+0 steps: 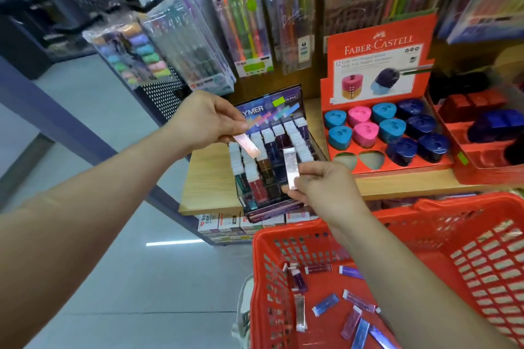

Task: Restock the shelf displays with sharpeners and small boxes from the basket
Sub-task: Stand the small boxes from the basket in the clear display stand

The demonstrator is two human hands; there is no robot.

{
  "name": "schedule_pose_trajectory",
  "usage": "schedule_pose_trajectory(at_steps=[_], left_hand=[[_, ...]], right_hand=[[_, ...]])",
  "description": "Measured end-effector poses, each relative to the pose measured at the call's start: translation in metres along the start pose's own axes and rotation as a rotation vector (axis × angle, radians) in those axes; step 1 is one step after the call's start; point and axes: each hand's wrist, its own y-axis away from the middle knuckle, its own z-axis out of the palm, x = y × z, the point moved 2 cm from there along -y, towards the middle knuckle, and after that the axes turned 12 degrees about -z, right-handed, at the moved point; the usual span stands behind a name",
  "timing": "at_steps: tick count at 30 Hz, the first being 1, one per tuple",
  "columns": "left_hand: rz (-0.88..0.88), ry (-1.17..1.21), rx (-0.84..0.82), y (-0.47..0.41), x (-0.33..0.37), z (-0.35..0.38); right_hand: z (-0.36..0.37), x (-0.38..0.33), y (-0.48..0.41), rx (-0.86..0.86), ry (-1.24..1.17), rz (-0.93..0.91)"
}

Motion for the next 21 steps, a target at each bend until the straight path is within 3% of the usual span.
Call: schedule_pose_trajectory(at_steps=[5,16,21], left_hand=[[0.046,-0.091,0.019,-0.005,-0.007,0.0],[-0.002,0.014,-0.252,0.001,-0.003,0.011],[0.008,-0.026,-0.316,0.007,-0.002,0.023]], right_hand=[[0.0,0.006,-0.003,0.004,0.135,-0.007],[0.001,0.005,-0.002,0.01,0.032,-0.014],[0.002,0.007,-0.003,-0.073,0.046,-0.034]])
